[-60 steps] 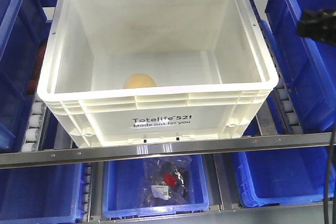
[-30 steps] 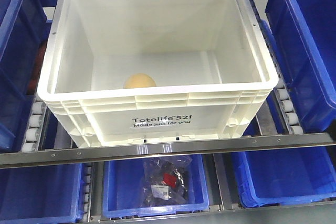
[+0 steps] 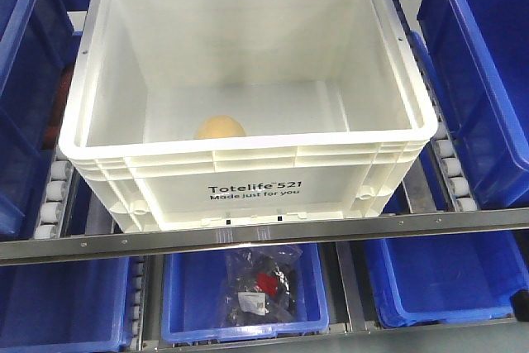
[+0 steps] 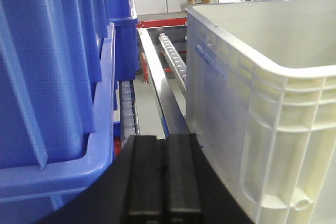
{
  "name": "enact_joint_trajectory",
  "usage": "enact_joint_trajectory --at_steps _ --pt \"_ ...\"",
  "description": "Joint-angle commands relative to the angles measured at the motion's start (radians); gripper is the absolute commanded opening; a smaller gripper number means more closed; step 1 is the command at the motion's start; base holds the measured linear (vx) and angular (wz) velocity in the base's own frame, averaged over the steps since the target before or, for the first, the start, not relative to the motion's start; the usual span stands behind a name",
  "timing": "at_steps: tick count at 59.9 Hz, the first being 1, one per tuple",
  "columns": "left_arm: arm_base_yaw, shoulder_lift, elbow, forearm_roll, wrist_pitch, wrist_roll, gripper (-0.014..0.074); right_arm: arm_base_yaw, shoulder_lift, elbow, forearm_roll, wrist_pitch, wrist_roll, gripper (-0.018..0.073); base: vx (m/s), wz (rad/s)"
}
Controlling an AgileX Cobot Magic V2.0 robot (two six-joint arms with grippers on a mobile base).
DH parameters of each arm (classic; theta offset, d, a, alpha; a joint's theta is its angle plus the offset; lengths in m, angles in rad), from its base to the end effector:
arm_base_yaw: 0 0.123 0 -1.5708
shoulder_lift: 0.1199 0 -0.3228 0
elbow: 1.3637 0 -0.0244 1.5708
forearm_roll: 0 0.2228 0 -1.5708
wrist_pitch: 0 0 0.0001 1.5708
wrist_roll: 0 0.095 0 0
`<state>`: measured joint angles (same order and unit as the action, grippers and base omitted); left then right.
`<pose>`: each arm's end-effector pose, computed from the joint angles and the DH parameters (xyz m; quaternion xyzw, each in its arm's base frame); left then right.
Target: Place moving items into box and shelve
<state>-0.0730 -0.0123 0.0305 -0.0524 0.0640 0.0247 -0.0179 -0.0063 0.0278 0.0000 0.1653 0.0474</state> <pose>-0.0054 0.0001 0.1978 0.0172 0.7051 -0.0368 0.7079 -0.0055 0.0001 0.1890 0.0242 0.7410 0.0099 0.6710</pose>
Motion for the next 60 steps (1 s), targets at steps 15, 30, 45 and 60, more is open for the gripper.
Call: enact_joint_trajectory --at_steps 15,30,45,60 --pt "0.003 -0.006 0.019 -0.010 -0.064 -0.008 -0.0006 0.000 -0.029 0.010 0.000 -0.123 -0.011 0.0214 0.00 0.00" --pt "0.003 -0.006 0.019 -0.010 -0.064 -0.008 -0.0006 0.000 -0.029 0.010 0.000 -0.119 -0.011 0.0214 0.00 0.00" --pt "0.003 -0.006 0.019 -0.010 -0.064 -0.008 -0.0006 0.000 -0.029 0.010 0.000 -0.119 -0.011 0.0214 0.00 0.00" --pt "0.003 -0.006 0.019 -0.010 -0.064 -0.008 -0.0006 0.000 -0.029 0.010 0.000 -0.120 -0.011 0.0216 0.00 0.00"
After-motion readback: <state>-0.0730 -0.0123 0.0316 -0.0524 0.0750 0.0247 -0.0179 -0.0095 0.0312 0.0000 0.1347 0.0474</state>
